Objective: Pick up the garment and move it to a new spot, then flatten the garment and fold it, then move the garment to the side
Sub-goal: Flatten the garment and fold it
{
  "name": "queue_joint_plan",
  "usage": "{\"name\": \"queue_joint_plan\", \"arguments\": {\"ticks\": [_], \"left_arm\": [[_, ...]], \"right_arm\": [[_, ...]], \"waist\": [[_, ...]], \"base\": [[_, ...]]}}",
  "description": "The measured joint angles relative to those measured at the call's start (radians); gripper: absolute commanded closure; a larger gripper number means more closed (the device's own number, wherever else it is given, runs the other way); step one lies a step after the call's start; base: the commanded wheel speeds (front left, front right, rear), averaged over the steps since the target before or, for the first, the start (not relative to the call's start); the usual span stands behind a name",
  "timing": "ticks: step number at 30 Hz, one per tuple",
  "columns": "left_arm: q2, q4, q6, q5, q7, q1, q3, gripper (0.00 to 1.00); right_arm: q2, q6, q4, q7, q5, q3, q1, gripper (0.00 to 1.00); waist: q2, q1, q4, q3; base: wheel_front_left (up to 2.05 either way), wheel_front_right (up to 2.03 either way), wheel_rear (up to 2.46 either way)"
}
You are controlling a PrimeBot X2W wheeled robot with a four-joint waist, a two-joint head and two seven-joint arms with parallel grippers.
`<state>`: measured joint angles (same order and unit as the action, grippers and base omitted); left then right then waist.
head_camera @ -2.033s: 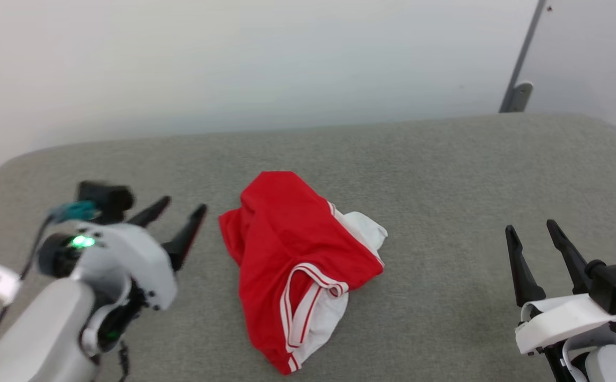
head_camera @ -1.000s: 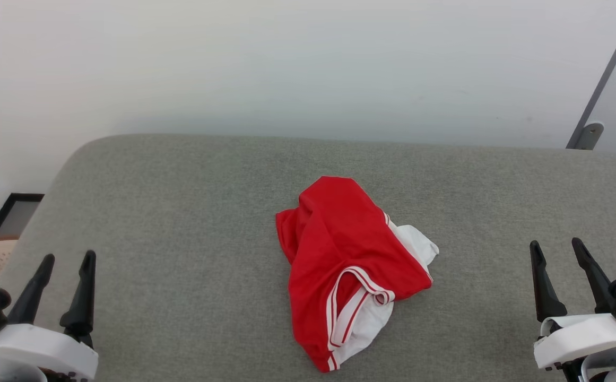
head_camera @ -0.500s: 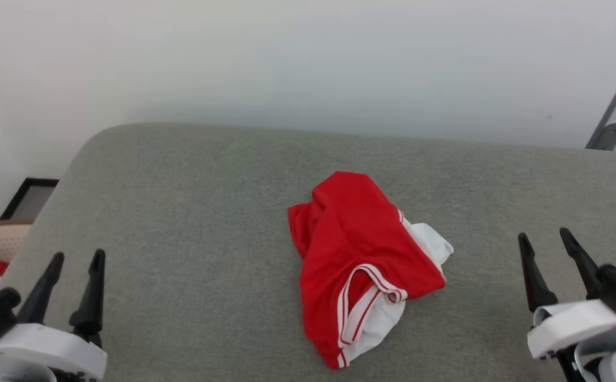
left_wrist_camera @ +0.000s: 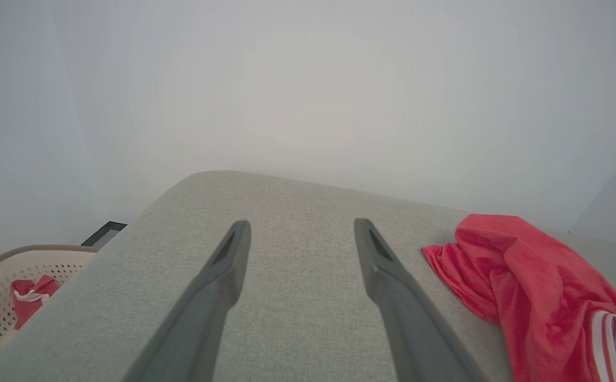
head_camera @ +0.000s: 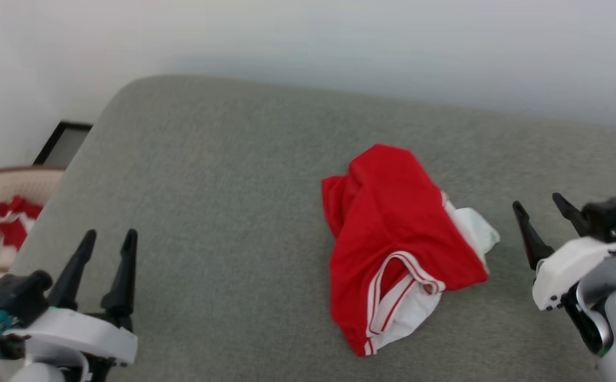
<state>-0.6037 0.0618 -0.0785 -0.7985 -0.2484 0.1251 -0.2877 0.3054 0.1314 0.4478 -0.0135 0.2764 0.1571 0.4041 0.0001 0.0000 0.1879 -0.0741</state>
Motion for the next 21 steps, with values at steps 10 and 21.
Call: {"name": "queue_joint_plan", "arguments": {"ticks": [10,21], "left_arm": [[0.073,0.033,0.027,0.028,-0.010,0.056,-0.019,0.00],[0.128,0.076,0.056,0.053,-0.013,0.088,-0.011,0.00]], "right_arm": [[0.071,0.000,0.141,0.239,0.113,0.170,0.121,0.00],[0.104,0.000,0.231,0.446,0.199,0.228,0.207,0.83]], "waist": [[0.0000,0.0000,0.073,-0.084],[-0.0001,0.0000,0.121,-0.129]], "base": [[0.00,0.00,0.00],[0.00,0.00,0.00]]}}
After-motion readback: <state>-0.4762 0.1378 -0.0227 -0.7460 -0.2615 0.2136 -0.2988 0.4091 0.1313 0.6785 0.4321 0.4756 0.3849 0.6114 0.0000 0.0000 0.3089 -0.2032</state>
